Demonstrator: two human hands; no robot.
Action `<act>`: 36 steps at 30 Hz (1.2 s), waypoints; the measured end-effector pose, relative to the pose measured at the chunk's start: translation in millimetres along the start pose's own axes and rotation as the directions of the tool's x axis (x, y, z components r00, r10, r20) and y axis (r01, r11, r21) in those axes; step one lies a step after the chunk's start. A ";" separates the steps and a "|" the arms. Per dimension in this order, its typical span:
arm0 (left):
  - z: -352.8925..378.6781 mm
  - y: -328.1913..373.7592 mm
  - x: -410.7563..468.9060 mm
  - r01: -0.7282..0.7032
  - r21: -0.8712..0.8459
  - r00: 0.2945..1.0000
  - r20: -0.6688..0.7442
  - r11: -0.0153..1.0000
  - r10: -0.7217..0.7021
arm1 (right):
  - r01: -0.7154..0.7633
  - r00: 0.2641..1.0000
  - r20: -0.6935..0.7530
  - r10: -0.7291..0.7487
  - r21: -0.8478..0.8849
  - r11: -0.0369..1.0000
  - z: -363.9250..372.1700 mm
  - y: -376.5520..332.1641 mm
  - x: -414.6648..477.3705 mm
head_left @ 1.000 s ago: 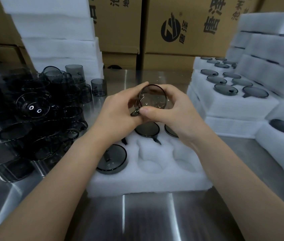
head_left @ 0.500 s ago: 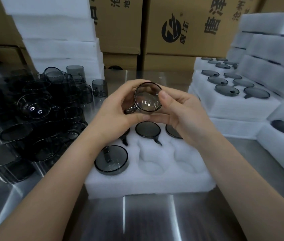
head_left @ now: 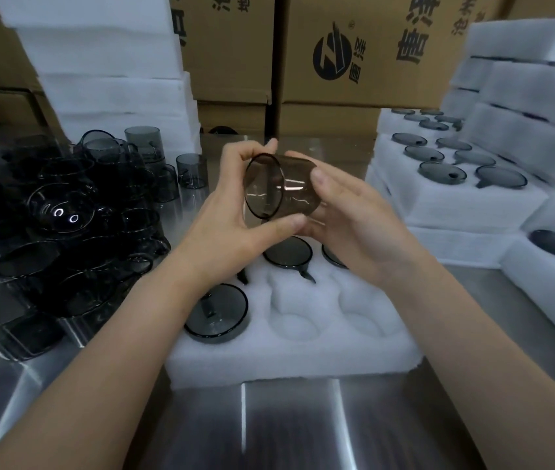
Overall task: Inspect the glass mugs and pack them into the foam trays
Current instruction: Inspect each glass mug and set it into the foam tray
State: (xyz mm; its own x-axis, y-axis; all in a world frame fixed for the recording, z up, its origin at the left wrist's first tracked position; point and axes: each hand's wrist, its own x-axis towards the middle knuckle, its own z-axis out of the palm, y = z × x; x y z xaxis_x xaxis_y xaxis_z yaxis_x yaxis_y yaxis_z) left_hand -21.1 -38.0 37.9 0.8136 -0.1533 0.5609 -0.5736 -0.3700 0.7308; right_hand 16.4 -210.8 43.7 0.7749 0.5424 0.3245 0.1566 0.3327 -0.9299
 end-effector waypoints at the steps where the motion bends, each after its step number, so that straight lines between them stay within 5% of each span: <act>1: -0.1 -0.1 0.1 0.004 0.010 1.000 -0.023 1.000 -0.004 | 0.004 1.000 -0.012 -0.004 -0.002 1.000 -0.5 0.1 0.0; 9: 0.4 3.5 1.4 -0.051 0.201 0.998 -0.009 0.978 0.054 | 0.094 0.964 -0.196 -0.179 -0.378 0.921 2.0 5.3 -1.6; 14: 0.3 6.6 0.5 -0.083 0.216 0.997 0.021 0.973 0.081 | 0.145 0.933 -0.232 -0.273 -0.452 0.880 7.0 1.7 -3.4; 21: 1.5 1.9 0.8 -0.065 0.074 0.997 0.037 0.995 0.063 | 0.069 0.923 -0.350 -0.160 -0.258 0.964 4.4 1.0 -0.8; 27: 0.9 -2.6 2.6 -0.030 -0.103 0.998 -0.052 0.994 0.025 | 0.027 0.998 -0.062 -0.018 0.150 0.988 -1.8 -4.3 -0.5; 30: 0.0 -4.5 2.4 -0.014 -0.123 0.999 -0.047 0.992 0.008 | 0.014 1.000 -0.017 -0.012 0.115 0.993 -2.4 -2.8 -0.4; 36: -0.3 1.1 0.7 -0.048 -0.007 0.999 0.024 0.999 0.048 | 0.052 0.980 -0.191 -0.062 -0.054 0.997 0.1 3.4 -0.3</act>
State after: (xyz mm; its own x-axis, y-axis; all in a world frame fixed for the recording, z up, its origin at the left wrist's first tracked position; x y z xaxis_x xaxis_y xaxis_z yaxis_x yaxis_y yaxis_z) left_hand -21.2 -38.3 39.2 0.7872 -0.1924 0.5859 -0.6124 -0.3558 0.7060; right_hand 16.6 -209.7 40.5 0.8663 0.3639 0.3423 0.2297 0.3184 -0.9197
